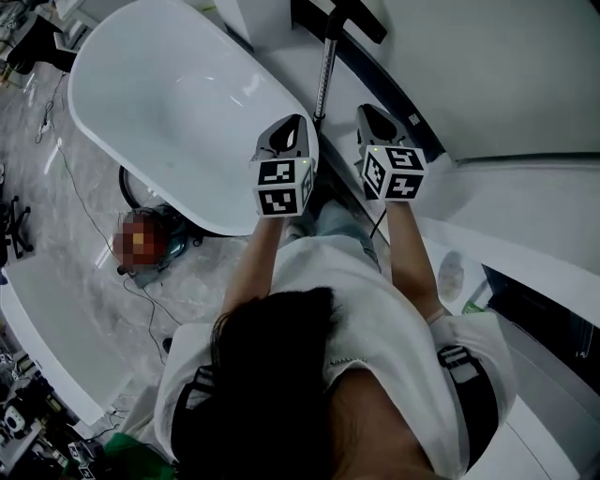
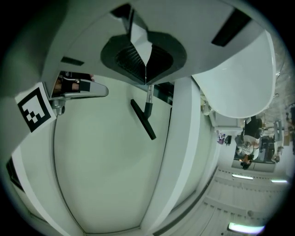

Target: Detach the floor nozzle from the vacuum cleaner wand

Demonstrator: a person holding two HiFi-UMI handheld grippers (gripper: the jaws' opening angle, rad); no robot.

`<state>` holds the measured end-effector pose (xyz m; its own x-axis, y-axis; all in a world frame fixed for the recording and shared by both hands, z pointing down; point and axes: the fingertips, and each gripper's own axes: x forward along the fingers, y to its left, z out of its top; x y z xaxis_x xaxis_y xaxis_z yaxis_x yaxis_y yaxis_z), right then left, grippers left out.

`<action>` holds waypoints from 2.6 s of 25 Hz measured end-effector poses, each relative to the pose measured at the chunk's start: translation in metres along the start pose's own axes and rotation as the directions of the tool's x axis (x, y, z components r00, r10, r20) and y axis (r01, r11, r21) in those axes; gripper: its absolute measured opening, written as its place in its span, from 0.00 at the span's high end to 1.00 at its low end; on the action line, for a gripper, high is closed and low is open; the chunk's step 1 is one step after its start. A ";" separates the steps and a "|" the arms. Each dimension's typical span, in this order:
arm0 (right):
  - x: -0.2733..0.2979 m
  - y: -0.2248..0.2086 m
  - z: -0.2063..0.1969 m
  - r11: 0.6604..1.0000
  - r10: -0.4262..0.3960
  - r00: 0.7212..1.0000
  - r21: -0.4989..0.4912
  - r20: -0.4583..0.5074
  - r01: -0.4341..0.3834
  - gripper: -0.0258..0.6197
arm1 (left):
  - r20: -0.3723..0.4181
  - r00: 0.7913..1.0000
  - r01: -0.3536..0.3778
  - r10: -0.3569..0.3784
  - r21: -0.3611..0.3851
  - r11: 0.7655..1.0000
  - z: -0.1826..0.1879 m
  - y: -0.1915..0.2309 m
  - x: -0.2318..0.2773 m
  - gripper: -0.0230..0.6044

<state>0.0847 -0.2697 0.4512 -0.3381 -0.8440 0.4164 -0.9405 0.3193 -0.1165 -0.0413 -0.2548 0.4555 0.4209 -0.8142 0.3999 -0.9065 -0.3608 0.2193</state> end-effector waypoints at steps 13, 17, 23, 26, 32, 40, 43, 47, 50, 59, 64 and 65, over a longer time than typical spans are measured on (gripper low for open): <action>0.074 -0.062 0.068 0.993 0.017 1.000 -0.114 0.014 -0.015 0.87 | -0.019 1.000 -0.019 0.018 -0.007 1.000 0.031 0.006 0.078 0.95; 0.097 -0.069 0.079 0.982 0.049 0.999 -0.181 -0.010 -0.050 0.79 | -0.028 0.999 -0.024 0.024 -0.007 1.000 0.035 0.007 0.098 0.95; 0.133 -0.083 0.089 0.945 0.075 0.994 -0.312 -0.074 -0.095 0.64 | -0.050 0.998 -0.050 0.049 -0.008 0.999 0.035 0.017 0.122 0.95; 0.149 -0.090 0.094 0.923 0.058 0.994 -0.373 -0.096 -0.090 0.59 | -0.054 0.997 -0.063 0.062 -0.015 0.998 0.039 0.022 0.131 0.95; 0.172 -0.099 0.097 0.894 0.057 0.988 -0.434 -0.143 -0.115 0.56 | -0.060 0.994 -0.090 0.089 -0.017 0.996 0.044 0.031 0.147 0.95; 0.199 -0.104 0.090 0.826 0.056 0.975 -0.539 -0.216 -0.167 0.55 | -0.074 0.991 -0.114 0.112 -0.024 0.993 0.042 0.040 0.161 0.95; 0.210 -0.103 0.087 0.793 0.055 0.967 -0.578 -0.249 -0.194 0.54 | -0.079 0.991 -0.113 0.110 -0.030 0.993 0.043 0.041 0.166 0.95; 0.220 -0.102 0.084 0.764 0.054 0.961 -0.609 -0.272 -0.215 0.54 | -0.094 0.991 -0.101 0.097 -0.041 0.994 0.040 0.040 0.170 0.95; 0.225 -0.102 0.083 0.755 0.059 0.957 -0.615 -0.283 -0.228 0.54 | -0.097 0.992 -0.091 0.086 -0.046 0.995 0.039 0.040 0.173 0.95; 0.243 -0.097 0.079 0.715 0.073 0.939 -0.639 -0.335 -0.284 0.54 | -0.104 0.993 -0.060 0.056 -0.039 0.997 0.041 0.042 0.181 0.95; 0.244 -0.096 0.080 0.712 0.097 0.938 -0.635 -0.334 -0.300 0.61 | -0.117 0.993 -0.039 0.032 -0.055 0.998 0.041 0.038 0.184 0.95; 0.245 -0.096 0.078 0.714 0.097 0.938 -0.633 -0.334 -0.299 0.61 | -0.119 0.992 -0.035 0.028 -0.055 0.998 0.039 0.038 0.185 0.95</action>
<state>0.0894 -0.5402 0.4940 -0.3964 -0.6168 0.6800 -0.5484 0.7531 0.3634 0.0004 -0.4364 0.5035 0.3964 -0.7641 0.5090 -0.9173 -0.3066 0.2541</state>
